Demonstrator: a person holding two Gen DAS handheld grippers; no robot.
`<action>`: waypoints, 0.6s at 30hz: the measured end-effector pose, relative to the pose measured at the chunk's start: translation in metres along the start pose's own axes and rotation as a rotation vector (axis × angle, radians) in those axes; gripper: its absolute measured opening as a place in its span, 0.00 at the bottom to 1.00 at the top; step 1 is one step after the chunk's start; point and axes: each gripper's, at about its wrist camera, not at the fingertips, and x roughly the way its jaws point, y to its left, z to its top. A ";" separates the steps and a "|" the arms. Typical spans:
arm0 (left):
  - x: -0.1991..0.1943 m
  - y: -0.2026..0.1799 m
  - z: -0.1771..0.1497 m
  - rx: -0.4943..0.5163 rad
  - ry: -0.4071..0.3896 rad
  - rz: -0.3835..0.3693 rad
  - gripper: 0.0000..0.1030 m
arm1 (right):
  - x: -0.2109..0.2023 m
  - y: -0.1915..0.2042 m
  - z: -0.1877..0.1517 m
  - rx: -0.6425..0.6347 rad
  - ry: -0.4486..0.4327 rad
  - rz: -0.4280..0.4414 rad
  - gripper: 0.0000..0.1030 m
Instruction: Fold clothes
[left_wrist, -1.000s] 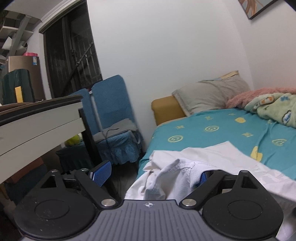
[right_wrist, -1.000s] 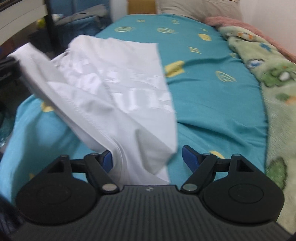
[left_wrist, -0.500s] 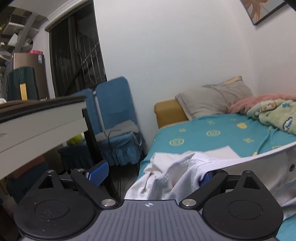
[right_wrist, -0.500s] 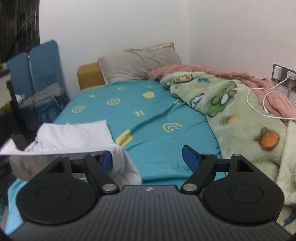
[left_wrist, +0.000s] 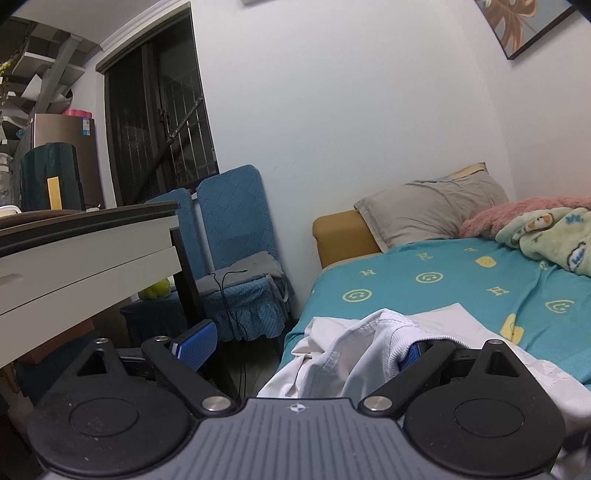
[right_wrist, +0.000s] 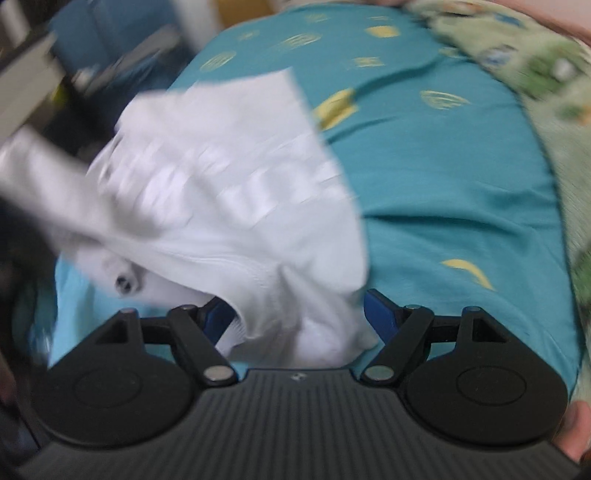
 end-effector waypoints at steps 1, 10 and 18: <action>0.000 0.001 0.000 -0.003 0.001 0.003 0.94 | 0.000 0.004 -0.002 -0.025 -0.004 -0.022 0.76; 0.001 0.014 0.002 -0.055 0.006 0.048 0.94 | -0.015 -0.036 -0.005 0.161 -0.076 -0.169 0.76; -0.010 0.009 -0.005 -0.062 -0.012 0.051 1.00 | -0.068 -0.064 0.000 0.360 -0.387 -0.264 0.76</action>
